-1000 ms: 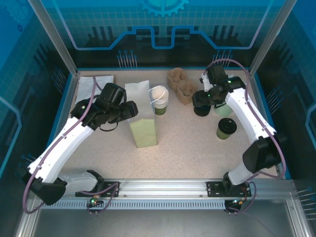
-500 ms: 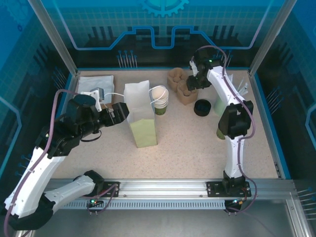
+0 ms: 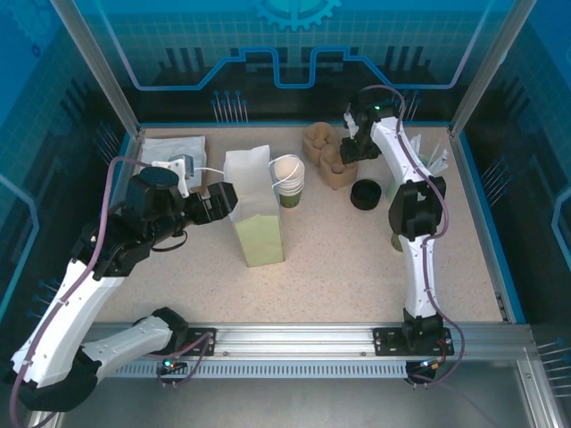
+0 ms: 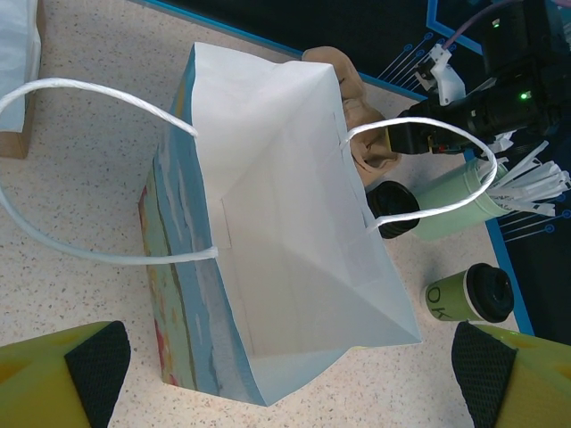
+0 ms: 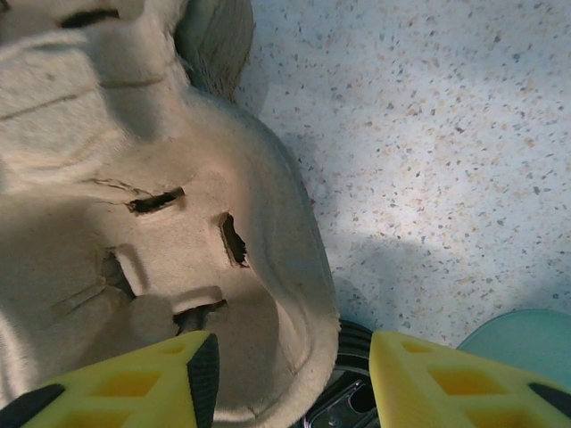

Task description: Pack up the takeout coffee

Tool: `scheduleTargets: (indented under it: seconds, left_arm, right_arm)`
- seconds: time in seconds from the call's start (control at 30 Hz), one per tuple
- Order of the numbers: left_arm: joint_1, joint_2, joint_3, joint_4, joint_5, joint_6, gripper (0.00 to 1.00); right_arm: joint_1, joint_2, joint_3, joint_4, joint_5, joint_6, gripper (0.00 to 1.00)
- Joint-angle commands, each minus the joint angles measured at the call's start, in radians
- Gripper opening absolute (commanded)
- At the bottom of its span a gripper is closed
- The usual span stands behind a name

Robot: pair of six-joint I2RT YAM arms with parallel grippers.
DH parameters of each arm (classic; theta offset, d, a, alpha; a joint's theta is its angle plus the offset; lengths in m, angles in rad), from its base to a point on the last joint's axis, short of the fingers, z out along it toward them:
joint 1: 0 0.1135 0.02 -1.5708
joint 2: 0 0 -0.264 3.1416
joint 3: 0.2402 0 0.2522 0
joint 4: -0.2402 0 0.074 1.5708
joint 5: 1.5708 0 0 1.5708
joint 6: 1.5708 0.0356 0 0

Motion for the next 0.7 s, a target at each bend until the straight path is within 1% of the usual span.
scheduleTargets:
  seconds: [0.0,0.27,0.4,0.5,0.67]
  left_arm:
    - [0.003,0.001,-0.003,0.028,-0.017,0.029,0.97]
    - [0.002,0.001,-0.007,0.026,-0.017,0.027,0.97]
    - [0.003,0.004,-0.009,0.027,-0.017,0.026,0.97]
    - [0.003,0.005,-0.008,0.027,-0.016,0.028,0.97]
    - [0.002,0.004,-0.003,0.017,-0.019,0.033,0.97]
  right_arm:
    - [-0.007,0.025,0.031,-0.037,-0.019,0.005,0.47]
    - [-0.008,0.018,0.031,-0.034,0.0,0.007,0.36]
    - [-0.009,0.016,0.031,-0.035,-0.001,0.004,0.29]
    - [-0.009,0.016,0.031,-0.038,0.0,0.005,0.26]
    - [-0.01,-0.006,0.03,-0.04,-0.011,0.015,0.2]
